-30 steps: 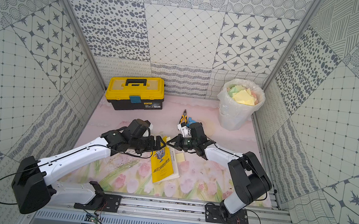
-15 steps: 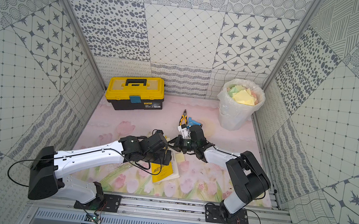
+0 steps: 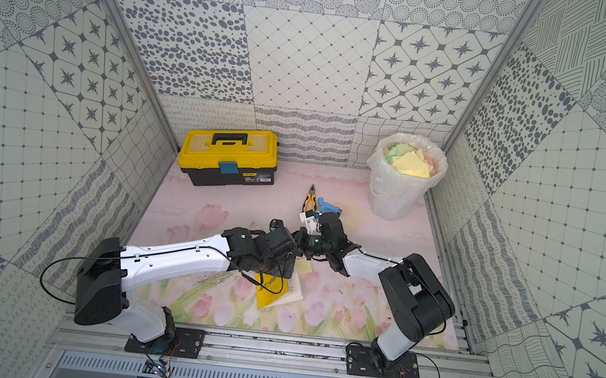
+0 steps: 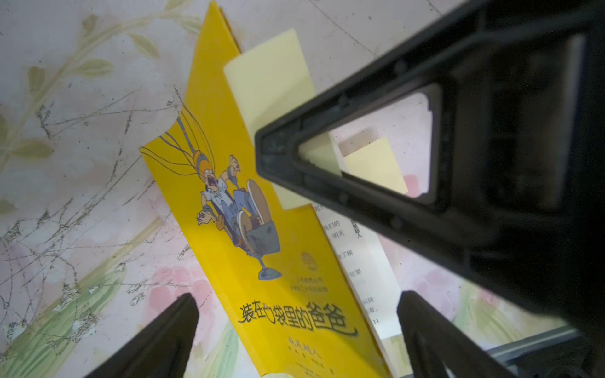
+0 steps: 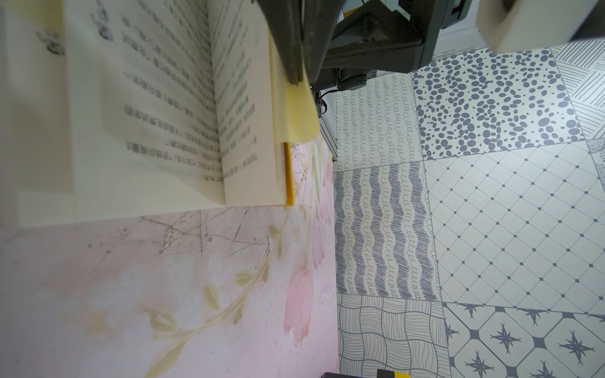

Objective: Peel off the used sticky note
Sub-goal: Tear off the note from the book.

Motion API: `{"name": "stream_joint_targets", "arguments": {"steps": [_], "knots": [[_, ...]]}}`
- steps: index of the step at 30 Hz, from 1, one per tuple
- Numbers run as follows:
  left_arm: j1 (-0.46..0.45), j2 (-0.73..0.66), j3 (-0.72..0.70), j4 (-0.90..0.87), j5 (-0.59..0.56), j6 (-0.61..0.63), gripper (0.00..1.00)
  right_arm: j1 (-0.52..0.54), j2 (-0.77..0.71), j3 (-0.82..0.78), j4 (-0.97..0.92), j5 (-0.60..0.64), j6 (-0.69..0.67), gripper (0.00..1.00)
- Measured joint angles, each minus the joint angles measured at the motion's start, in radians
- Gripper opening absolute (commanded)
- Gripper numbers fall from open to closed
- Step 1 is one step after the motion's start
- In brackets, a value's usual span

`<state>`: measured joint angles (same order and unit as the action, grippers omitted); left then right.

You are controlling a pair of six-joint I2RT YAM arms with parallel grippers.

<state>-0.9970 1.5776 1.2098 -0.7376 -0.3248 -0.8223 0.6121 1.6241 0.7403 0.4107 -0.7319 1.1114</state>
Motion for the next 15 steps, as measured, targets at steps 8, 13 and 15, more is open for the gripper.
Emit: {"name": "stream_joint_targets", "arguments": {"steps": [8,13,15], "knots": [[-0.005,0.037,0.018,-0.031,-0.025,0.006,0.6,0.0,0.0,-0.002,0.005,0.004,0.004,0.07],[-0.008,0.012,0.0,-0.04,-0.04,0.01,0.35,0.0,0.006,-0.002,0.005,0.009,0.003,0.07],[-0.008,0.0,-0.009,-0.043,-0.047,0.006,0.25,-0.001,0.006,-0.002,0.005,0.013,0.002,0.07]]}}
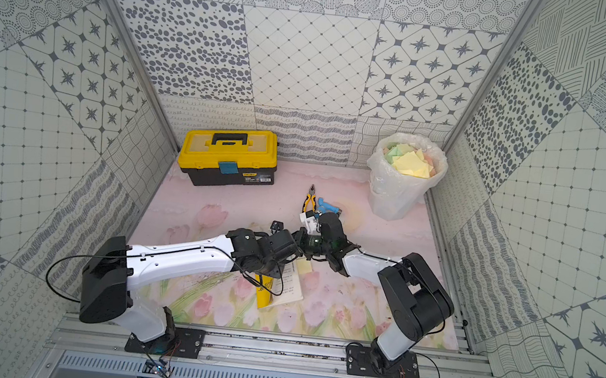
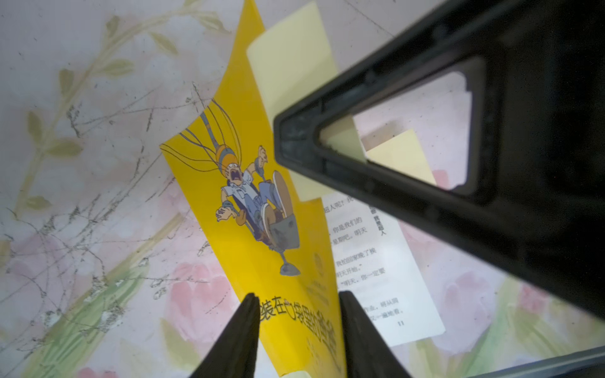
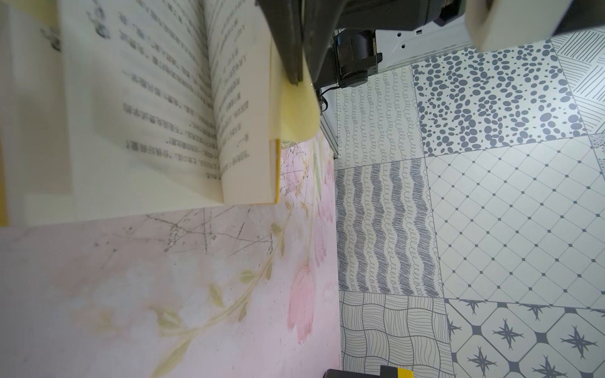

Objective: Peel off the used sticky note
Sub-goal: Tear off the note from the book.

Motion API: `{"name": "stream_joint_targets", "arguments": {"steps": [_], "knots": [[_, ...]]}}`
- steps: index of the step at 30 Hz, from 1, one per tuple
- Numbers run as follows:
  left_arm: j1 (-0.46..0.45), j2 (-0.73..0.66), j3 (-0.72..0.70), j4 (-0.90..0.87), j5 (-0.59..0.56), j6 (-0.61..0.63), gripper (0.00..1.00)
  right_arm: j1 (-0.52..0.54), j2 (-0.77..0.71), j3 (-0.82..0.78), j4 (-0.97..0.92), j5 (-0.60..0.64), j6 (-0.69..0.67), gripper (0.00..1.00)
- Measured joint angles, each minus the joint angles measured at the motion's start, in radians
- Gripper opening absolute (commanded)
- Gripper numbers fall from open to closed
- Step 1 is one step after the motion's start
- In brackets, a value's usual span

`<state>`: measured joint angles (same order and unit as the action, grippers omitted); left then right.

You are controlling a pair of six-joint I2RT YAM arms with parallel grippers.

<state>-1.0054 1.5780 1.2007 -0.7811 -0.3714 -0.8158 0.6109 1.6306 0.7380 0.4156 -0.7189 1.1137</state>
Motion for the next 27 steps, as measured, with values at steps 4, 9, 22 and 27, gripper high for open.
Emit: {"name": "stream_joint_targets", "arguments": {"steps": [4,9,22,27], "knots": [[0.0,-0.032,-0.018,-0.007,-0.007,0.0,0.11,-0.007,-0.001,0.0,-0.009,0.005,-0.01,0.07],[0.005,-0.096,-0.064,-0.024,-0.028,-0.004,0.01,-0.02,-0.006,0.0,-0.06,0.011,-0.035,0.08],[0.066,-0.352,-0.299,-0.005,-0.078,-0.056,0.0,-0.039,-0.013,-0.002,-0.136,0.032,-0.079,0.08],[0.102,-0.433,-0.401,0.016,-0.085,-0.081,0.0,-0.039,-0.013,-0.002,-0.147,0.032,-0.094,0.08]]}}
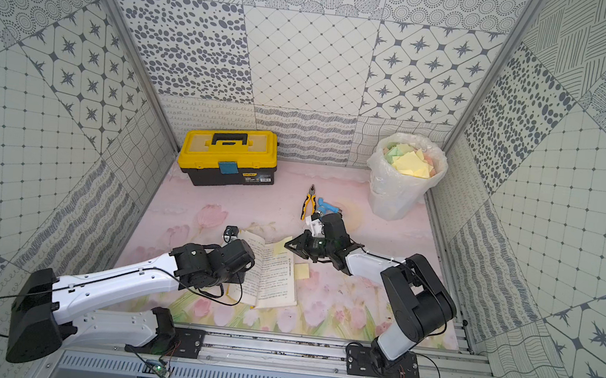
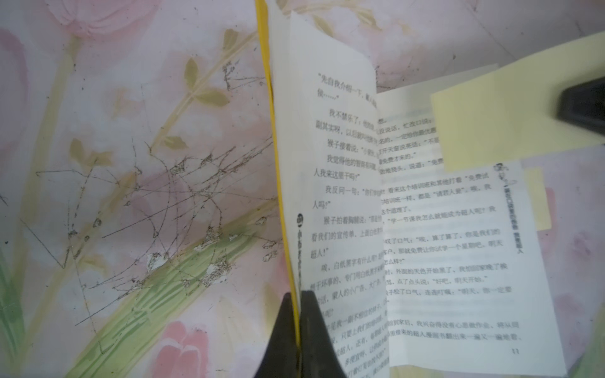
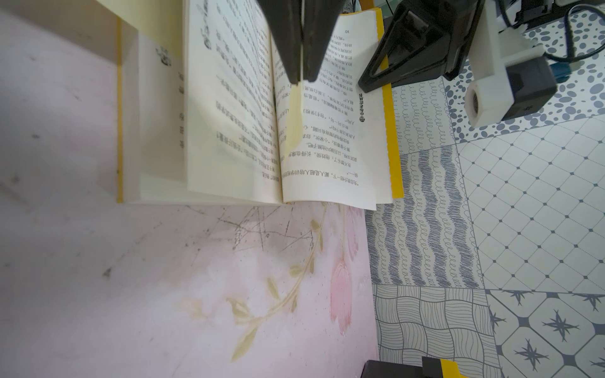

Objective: Peel off the used sticky note
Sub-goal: Tear off the note from the book.

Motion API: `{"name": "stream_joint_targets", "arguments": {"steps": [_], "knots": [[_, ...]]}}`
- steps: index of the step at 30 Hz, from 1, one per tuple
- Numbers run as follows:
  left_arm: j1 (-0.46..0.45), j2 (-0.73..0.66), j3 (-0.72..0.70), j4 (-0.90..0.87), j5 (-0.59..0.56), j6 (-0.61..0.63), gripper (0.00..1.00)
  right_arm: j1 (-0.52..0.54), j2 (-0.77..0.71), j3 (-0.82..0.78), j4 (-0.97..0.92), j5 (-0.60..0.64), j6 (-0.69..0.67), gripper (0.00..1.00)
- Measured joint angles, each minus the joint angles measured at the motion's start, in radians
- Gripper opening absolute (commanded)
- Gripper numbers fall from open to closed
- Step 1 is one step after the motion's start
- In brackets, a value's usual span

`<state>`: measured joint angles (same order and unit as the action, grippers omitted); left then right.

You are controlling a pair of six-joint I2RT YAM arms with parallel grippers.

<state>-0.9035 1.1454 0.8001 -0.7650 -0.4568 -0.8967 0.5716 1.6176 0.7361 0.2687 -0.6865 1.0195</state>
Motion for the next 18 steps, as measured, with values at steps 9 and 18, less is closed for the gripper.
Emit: {"name": "stream_joint_targets", "arguments": {"steps": [9,18], "knots": [[0.056,-0.023,-0.114,0.043,-0.005,-0.045,0.0,0.0,0.0,0.0,-0.027,0.0,-0.014,0.08],[0.069,0.033,-0.128,0.085,-0.002,-0.043,0.14,-0.013,-0.066,0.015,-0.15,0.004,-0.077,0.08]]}}
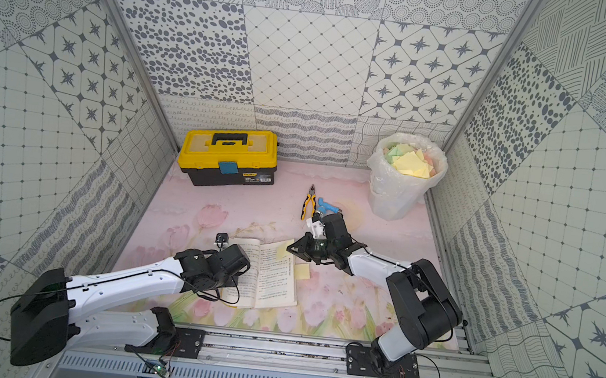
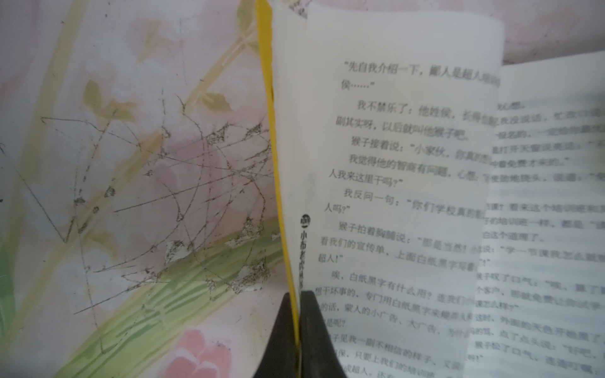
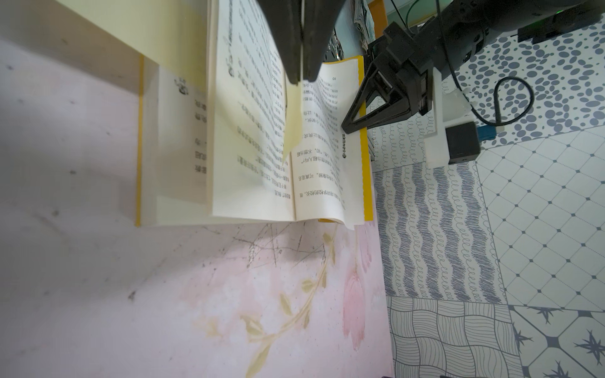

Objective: Peel off the used sticky note
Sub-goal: Tear off the note from the book, then place the note in the trash bin.

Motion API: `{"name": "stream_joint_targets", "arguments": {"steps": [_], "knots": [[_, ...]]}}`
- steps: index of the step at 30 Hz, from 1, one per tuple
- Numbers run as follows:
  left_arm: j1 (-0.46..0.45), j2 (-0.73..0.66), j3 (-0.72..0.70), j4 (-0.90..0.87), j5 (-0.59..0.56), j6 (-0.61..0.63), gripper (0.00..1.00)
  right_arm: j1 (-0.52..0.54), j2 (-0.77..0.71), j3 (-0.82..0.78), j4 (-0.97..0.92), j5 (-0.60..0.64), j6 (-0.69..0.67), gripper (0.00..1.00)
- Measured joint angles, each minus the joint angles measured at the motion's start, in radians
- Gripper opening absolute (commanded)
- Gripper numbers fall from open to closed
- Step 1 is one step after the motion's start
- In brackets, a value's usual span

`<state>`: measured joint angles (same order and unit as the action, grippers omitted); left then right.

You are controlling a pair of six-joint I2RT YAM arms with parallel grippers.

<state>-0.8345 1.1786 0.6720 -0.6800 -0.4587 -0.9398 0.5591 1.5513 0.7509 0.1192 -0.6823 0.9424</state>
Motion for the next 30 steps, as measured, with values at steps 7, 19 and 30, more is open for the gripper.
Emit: {"name": "stream_joint_targets", "arguments": {"steps": [7,19,30], "knots": [[0.0,-0.103,-0.065,0.07,0.022,0.038,0.47,-0.087,-0.116,0.051,-0.104,-0.005,-0.053,0.09],[0.013,-0.223,-0.144,0.171,0.078,0.085,0.73,-0.27,-0.264,0.189,-0.259,-0.04,-0.13,0.12],[0.021,-0.33,-0.208,0.264,0.129,0.132,0.85,-0.391,-0.283,0.237,-0.338,-0.083,-0.151,0.13]]}}
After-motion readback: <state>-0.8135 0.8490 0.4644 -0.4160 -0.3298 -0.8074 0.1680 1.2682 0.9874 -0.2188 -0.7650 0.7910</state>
